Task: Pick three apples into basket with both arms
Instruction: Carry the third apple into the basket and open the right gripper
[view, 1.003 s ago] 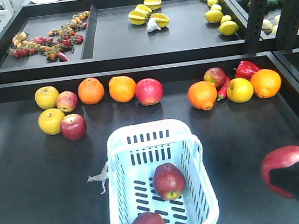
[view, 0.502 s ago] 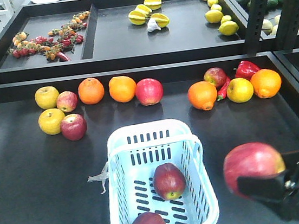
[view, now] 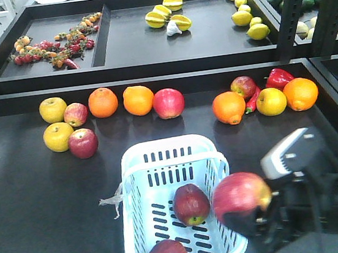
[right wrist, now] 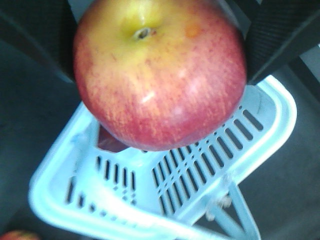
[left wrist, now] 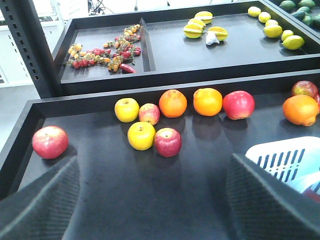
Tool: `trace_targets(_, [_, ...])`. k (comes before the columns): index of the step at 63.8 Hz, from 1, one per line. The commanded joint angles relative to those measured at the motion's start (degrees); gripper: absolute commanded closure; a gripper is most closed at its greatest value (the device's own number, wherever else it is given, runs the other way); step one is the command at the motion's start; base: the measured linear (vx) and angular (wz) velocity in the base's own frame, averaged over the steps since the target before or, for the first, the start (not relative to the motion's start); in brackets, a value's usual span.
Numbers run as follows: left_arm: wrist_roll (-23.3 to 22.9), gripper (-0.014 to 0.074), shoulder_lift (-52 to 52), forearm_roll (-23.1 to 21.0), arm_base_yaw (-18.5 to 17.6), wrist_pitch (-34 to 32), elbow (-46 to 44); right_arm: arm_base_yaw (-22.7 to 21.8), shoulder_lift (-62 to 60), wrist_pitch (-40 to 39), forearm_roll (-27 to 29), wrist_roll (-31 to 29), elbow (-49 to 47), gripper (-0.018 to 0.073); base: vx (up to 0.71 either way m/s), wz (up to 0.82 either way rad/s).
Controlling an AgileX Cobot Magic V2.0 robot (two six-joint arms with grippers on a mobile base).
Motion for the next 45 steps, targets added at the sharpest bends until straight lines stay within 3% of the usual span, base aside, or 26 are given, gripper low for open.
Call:
trace_targets(1, [-0.6,0.0027,0.3,0.7,0.0,-3.5,-1.6,4.2,3.9,-5.3,2.1,-0.7,-4.1,0.0281,0.0,0.0])
trace_targets(16, [-0.6,0.0027,0.3,0.7,0.0,-3.5,-1.6,8.9,13.9,-9.5,2.7,-0.7,-10.7,0.0249,0.0,0.0])
trace_targets(45, [-0.6,0.0027,0.3,0.7,0.0,-3.5,-1.6,9.2,18.1,-9.5,2.7,0.4,-12.6,-0.0063,0.0,0.0])
